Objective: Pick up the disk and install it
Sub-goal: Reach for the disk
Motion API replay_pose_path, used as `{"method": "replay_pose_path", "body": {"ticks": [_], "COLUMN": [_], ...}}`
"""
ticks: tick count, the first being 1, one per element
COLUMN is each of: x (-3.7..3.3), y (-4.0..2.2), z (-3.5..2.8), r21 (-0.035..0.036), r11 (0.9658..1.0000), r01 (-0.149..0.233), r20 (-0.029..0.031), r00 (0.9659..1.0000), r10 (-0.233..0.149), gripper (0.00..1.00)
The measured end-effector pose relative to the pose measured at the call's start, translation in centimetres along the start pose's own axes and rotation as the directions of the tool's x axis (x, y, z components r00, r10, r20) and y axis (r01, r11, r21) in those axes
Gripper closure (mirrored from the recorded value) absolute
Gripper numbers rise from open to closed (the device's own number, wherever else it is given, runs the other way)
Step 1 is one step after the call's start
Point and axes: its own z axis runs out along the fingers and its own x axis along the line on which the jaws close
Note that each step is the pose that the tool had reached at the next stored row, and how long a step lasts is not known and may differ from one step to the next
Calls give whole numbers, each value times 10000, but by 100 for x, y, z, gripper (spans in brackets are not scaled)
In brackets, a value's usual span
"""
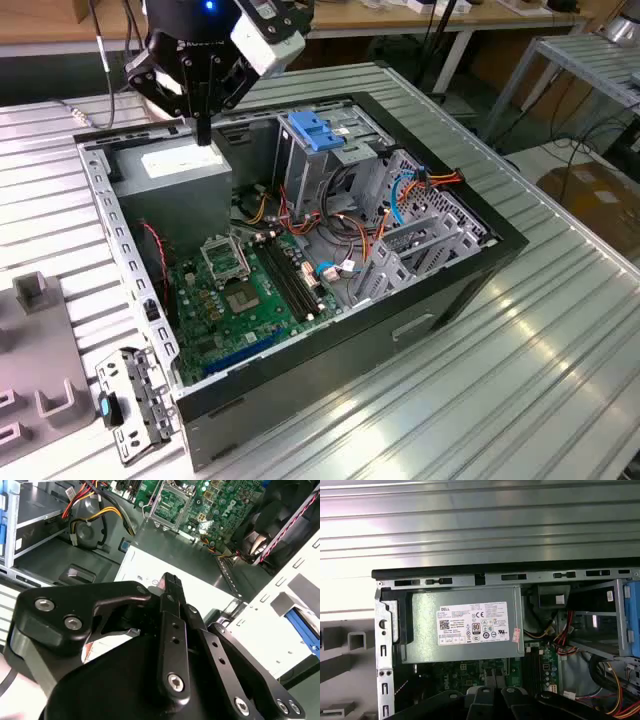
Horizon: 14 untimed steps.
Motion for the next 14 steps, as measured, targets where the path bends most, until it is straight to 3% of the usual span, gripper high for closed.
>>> {"method": "replay_pose_path", "body": {"ticks": [14], "x": [103], "y": [-8], "z": [-1], "r21": [0], "r11": [10000], "r01": [0], "r20": [0], "r00": [10000], "r10": [0], "gripper": [89]}}
